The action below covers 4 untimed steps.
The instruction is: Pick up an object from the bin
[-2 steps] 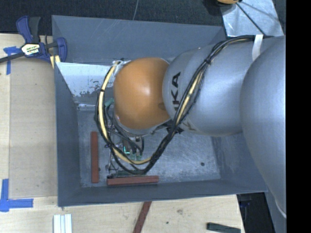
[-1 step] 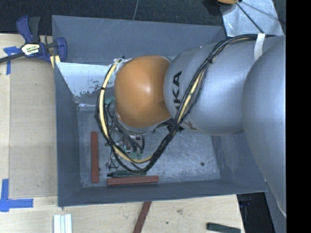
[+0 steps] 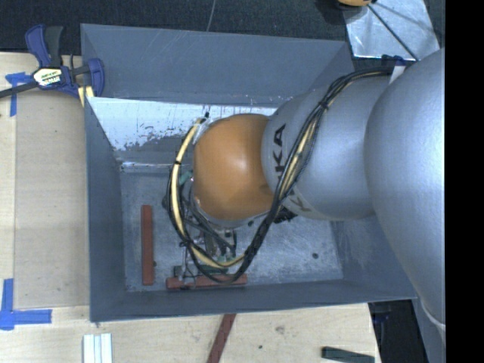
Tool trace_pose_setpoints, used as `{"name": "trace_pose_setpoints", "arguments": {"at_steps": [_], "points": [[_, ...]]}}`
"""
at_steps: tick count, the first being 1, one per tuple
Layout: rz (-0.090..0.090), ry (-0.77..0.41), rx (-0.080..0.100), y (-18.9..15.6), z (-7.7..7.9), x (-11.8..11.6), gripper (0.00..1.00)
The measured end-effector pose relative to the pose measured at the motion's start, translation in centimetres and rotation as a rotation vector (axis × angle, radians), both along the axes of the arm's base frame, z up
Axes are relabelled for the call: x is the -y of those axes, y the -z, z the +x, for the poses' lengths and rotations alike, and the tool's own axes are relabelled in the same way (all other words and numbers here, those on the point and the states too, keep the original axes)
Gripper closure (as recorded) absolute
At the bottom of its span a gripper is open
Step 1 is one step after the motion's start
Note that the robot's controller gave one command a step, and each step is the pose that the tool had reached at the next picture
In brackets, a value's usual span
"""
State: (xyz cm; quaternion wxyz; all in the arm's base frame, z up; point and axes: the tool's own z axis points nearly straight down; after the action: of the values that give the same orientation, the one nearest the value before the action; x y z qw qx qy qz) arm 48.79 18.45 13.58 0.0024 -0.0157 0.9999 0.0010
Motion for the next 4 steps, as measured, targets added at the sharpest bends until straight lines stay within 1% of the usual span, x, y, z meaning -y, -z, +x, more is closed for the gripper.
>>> {"name": "trace_pose_setpoints", "arguments": {"at_steps": [1, 2, 3, 4], "points": [[-0.002, 0.074, -0.005, 2.9, 0.1, 1.4, 0.0], [-0.003, -0.326, -0.002, 6.4, -0.2, 2.6, 1.0], [-0.003, -0.326, -0.002, 6.4, -0.2, 2.6, 1.0], [-0.003, -0.307, -0.008, 0.4, 0.0, 3.7, 1.0]]}}
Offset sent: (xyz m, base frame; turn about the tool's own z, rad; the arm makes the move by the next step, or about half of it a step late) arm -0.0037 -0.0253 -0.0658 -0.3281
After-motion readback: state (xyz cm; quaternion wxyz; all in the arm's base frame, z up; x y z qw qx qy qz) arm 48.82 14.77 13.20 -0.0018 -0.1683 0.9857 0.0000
